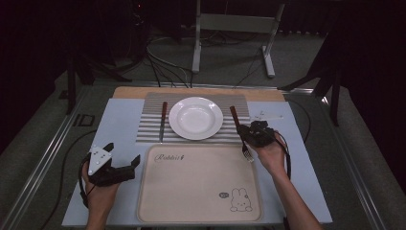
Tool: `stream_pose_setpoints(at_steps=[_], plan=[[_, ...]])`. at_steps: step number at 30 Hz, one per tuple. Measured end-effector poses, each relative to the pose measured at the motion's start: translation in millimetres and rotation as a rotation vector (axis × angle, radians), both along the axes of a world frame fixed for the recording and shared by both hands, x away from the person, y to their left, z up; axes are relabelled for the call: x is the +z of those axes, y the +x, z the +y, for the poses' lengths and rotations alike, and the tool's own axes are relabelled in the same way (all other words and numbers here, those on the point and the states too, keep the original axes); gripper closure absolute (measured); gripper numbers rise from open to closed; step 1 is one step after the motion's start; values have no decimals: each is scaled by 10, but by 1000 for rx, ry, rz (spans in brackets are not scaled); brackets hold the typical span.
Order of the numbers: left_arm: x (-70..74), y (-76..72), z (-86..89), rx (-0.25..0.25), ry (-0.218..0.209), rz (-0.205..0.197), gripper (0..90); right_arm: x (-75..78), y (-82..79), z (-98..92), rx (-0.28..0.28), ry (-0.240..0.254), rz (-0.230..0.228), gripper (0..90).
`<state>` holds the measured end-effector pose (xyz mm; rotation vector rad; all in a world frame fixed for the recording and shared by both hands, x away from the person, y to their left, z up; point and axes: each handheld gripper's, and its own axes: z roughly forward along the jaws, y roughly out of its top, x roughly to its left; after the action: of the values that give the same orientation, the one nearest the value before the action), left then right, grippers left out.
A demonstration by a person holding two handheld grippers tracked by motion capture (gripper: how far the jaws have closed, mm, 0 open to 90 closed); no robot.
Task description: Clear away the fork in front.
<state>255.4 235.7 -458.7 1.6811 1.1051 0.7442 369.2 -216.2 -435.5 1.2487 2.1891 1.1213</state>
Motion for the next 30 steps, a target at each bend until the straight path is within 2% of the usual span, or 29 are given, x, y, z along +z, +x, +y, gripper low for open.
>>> stream_pose_setpoints(at_steps=[3,4,6,9,11,16,17,18,19,24,28,30], plan=[[25,26,-55,-12,-10,6,6,-16,-41,18,5,14,-2,781],[53,63,-130,-32,-14,14,6,-39,-101,41,12,26,-5,781],[67,80,-169,-38,-12,18,6,-53,-147,59,21,29,-8,781],[132,149,-348,-68,-10,15,8,-73,-213,86,33,24,-17,781],[147,171,-397,-75,-9,16,8,-76,-233,92,36,26,-21,781],[207,318,-710,-123,-10,17,9,-61,-334,138,51,39,-43,780],[207,318,-710,-123,-10,17,11,-61,-334,138,51,39,-43,780],[222,368,-817,-138,-15,17,13,-41,-370,153,55,48,-53,780],[222,368,-817,-138,-15,17,14,-41,-370,153,55,48,-53,780],[311,483,-1132,-192,-40,19,15,16,-467,190,66,76,-86,780],[362,553,-1367,-227,-44,37,18,2,-550,238,66,116,-104,780],[372,580,-1488,-235,-58,52,54,-13,-583,291,74,102,-114,780]])
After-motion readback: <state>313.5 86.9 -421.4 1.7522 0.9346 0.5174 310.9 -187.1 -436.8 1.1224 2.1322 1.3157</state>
